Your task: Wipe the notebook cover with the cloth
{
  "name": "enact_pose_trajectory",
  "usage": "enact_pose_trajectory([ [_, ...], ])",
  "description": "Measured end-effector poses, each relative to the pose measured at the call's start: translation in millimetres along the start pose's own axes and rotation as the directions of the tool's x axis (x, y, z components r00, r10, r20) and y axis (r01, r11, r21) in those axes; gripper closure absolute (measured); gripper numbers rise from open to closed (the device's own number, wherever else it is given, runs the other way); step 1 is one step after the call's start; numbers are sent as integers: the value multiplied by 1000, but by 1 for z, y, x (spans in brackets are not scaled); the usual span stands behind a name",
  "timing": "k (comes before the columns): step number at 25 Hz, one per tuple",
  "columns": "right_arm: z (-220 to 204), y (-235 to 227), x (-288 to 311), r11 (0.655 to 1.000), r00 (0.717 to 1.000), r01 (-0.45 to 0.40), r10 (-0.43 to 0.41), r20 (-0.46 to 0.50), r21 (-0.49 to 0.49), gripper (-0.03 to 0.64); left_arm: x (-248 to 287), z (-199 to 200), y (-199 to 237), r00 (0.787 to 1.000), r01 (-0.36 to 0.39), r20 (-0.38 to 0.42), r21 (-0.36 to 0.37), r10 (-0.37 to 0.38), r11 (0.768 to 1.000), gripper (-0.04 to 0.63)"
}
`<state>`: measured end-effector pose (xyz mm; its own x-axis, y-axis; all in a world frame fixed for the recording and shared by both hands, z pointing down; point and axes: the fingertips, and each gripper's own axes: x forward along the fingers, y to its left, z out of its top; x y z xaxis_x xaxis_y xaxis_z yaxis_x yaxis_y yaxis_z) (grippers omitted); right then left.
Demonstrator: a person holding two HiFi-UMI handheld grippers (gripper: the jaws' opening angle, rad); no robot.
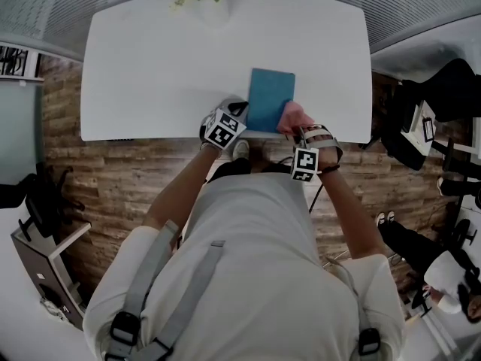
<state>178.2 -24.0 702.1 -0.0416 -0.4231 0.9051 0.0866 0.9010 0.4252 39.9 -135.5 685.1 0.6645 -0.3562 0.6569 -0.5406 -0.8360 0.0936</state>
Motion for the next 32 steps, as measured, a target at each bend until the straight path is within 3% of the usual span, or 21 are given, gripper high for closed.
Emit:
enact_pose_trajectory([
  [2,1,-15,-11,984,999,1,-10,52,179,591,-12,10,4,998,-29,48,-32,30,999,592],
  [4,1,-40,-30,932,992,18,-61,107,362,590,-28,31,5,993,-46,103,-50,51,998,592],
  [6,0,-66,-53,849,980,32,-131,151,528,589,-46,56,3,984,-55,167,-59,65,997,592],
  [8,0,-92,-80,742,958,30,-213,194,670,589,-66,80,0,970,-59,231,-70,74,996,592],
  [11,3,-129,-125,589,903,4,-350,251,808,589,-100,119,-7,941,-61,327,-99,90,993,592],
  [15,9,-167,-180,475,813,-38,-497,304,879,589,-142,164,-13,896,-90,428,-93,122,992,594],
  [20,15,-194,-230,422,727,-69,-599,335,904,589,-182,201,-22,851,-118,507,-75,140,990,594],
  [24,21,-209,-270,393,669,-94,-655,351,915,589,-218,231,-29,801,-142,575,-83,164,986,594],
  [28,35,-222,-308,412,607,-107,-694,387,905,591,-254,262,-38,747,-148,642,-91,172,985,594],
  [32,47,-231,-329,437,581,-101,-704,409,894,590,-273,278,-45,735,-159,659,-65,162,985,594],
])
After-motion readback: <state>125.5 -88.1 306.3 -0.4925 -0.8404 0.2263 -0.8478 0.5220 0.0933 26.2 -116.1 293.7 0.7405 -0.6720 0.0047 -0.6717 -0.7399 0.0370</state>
